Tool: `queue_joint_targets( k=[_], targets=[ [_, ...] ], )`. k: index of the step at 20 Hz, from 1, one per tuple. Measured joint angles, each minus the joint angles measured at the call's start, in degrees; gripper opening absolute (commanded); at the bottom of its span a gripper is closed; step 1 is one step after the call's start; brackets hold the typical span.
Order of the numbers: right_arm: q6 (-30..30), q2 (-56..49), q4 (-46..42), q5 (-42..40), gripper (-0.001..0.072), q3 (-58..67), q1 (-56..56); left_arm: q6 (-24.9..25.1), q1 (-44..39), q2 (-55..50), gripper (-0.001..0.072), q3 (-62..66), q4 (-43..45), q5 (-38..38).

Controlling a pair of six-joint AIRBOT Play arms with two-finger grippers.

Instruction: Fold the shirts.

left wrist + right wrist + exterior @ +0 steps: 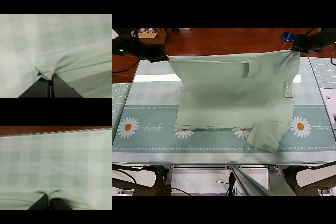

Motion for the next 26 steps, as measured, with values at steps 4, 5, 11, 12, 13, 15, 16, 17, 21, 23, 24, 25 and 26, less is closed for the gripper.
queue_joint_targets(
  k=[4, 5, 11, 12, 13, 15, 16, 17, 21, 23, 24, 25, 26],
  targets=[
    [-0.2, -6.2, -0.1, -5.5, 0.0036, 0.0, 0.1, 0.7, -0.9, -5.4, 0.0018, 0.0, -0.1, 6.9],
    [-0.2, -7.5, -0.1, -6.6, 0.0036, 0.0, 0.1, 1.2, -1.0, -6.5, 0.0018, 0.0, -0.1, 8.2],
    [-2.6, -10.3, -1.2, -6.8, 0.0036, 0.0, -0.2, 7.2, -1.5, -9.5, 0.0017, 0.0, -0.2, 10.4],
    [-2.8, -9.7, -1.7, -4.9, 0.0036, 0.0, -0.2, 7.6, -1.4, -9.5, 0.0016, 0.1, -0.2, 9.2],
    [-3.0, -8.9, -2.6, -2.7, 0.0036, 0.0, -0.2, 7.5, -1.2, -9.3, 0.0016, 0.1, -0.1, 6.5],
    [-2.3, -7.6, -4.8, 2.6, 0.0036, 0.0, -0.2, 5.3, -0.8, -9.2, 0.0016, 0.2, 0.0, 0.8],
    [-1.5, -7.2, -5.6, 5.2, 0.0036, 0.0, -0.2, 4.3, -0.7, -9.2, 0.0016, 0.2, 0.3, -2.3],
    [-1.1, -7.0, -6.2, 8.2, 0.0036, 0.0, 0.0, 3.3, -0.6, -9.2, 0.0016, 0.2, 0.4, -4.9],
    [0.6, -7.9, -7.6, 17.7, 0.0038, -0.1, 1.1, -0.3, -0.5, -10.1, 0.0018, 0.2, 1.9, -10.7],
    [1.7, -9.0, -7.7, 20.0, 0.0216, -0.1, 1.7, -1.7, -0.5, -10.9, 0.011, 0.2, 2.7, -11.9],
    [2.1, -9.6, -7.8, 20.9, 0.0406, -0.1, 1.9, -2.1, -0.4, -11.2, 0.0225, 0.2, 2.7, -12.3],
    [2.1, -9.7, -7.8, 21.7, 0.0445, -0.1, 2.1, -2.4, -0.3, -11.2, 0.0279, 0.2, 2.7, -12.5],
    [1.8, -9.7, -7.9, 22.4, 0.0445, -0.1, 2.2, -2.4, -0.1, -11.1, 0.0279, 0.4, 2.5, -13.0]
  ],
)
